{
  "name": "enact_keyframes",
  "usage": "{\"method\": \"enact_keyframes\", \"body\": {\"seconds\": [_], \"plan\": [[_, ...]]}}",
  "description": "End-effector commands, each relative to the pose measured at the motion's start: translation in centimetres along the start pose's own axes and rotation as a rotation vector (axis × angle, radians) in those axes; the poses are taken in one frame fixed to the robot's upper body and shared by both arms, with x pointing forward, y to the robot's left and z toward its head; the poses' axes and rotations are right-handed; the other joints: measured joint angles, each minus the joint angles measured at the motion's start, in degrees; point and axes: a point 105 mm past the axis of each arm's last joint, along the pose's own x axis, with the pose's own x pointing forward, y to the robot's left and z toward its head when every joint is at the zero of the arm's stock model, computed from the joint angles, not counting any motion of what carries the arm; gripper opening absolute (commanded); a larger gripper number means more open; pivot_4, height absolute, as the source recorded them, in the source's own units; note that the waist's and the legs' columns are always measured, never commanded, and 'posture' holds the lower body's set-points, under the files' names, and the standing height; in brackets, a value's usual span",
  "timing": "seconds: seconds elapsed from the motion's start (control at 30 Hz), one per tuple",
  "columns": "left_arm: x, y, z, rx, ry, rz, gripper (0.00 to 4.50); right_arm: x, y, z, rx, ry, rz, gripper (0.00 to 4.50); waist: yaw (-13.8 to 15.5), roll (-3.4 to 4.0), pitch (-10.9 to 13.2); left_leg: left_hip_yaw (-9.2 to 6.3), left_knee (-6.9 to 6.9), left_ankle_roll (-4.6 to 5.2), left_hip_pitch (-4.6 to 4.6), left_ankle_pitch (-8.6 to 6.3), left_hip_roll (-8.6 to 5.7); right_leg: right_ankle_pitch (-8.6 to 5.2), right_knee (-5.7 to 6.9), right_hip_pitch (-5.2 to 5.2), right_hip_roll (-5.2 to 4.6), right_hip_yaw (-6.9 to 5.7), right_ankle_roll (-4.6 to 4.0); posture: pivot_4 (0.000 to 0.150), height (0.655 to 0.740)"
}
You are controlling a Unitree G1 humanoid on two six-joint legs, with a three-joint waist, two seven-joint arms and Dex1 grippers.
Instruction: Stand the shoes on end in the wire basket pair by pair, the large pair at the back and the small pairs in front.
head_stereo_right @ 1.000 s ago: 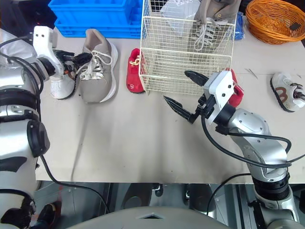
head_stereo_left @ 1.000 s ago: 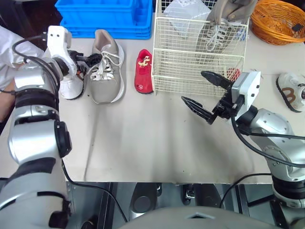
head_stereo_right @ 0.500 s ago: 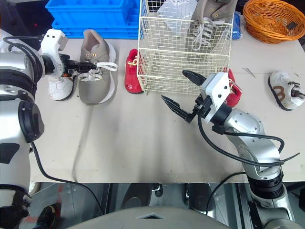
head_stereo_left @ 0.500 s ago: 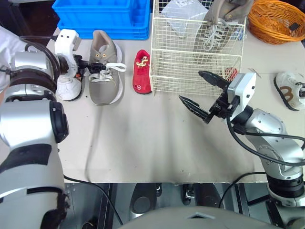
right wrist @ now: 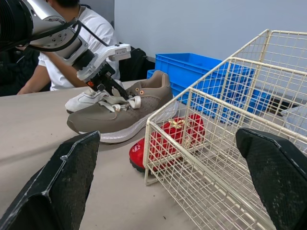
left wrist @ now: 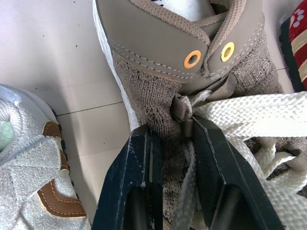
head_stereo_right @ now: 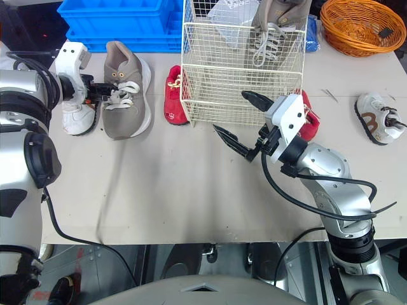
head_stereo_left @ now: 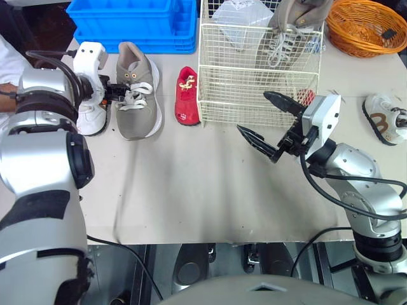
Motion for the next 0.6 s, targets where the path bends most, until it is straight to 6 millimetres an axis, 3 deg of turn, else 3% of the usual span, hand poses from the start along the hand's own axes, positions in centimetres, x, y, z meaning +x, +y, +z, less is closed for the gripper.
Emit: {"method": "enact_keyframes", "body": {"seconds": [0.03, 0.27, 0.6], "plan": [[-0.5, 1.1, -0.8, -0.021, 0.023, 0.040, 0.62, 0.1, -0.1, 1.3, -0.032, -0.051, 0.002, 4.50, 0.0, 0.00, 0.0, 0.00, 0.00, 0.00, 0.01, 0.00, 0.00, 0.00, 0.01, 0.00, 0.00, 0.01, 0.00, 0.150, 0.6860], [-1.7, 1.2, 1.2, -0.002, -0.053, 0.004, 0.62, -0.1, -0.1, 1.5, 0.003, -0.075, 0.015, 4.50, 0.0, 0.00, 0.0, 0.04, 0.04, 0.00, -0.03, 0.00, 0.00, 0.00, 0.05, -0.05, 0.00, 0.02, 0.00, 0.150, 0.6860], [-5.9, 2.9, 5.8, -0.014, -0.251, 0.047, 0.62, -0.9, 0.1, 1.6, 0.035, -0.067, 0.075, 4.50, 0.0, -0.36, 0.1, 0.02, 0.08, 0.00, -0.37, 0.00, 0.00, 0.00, 0.06, -0.37, -0.01, -0.01, 0.00, 0.150, 0.6860]]}}
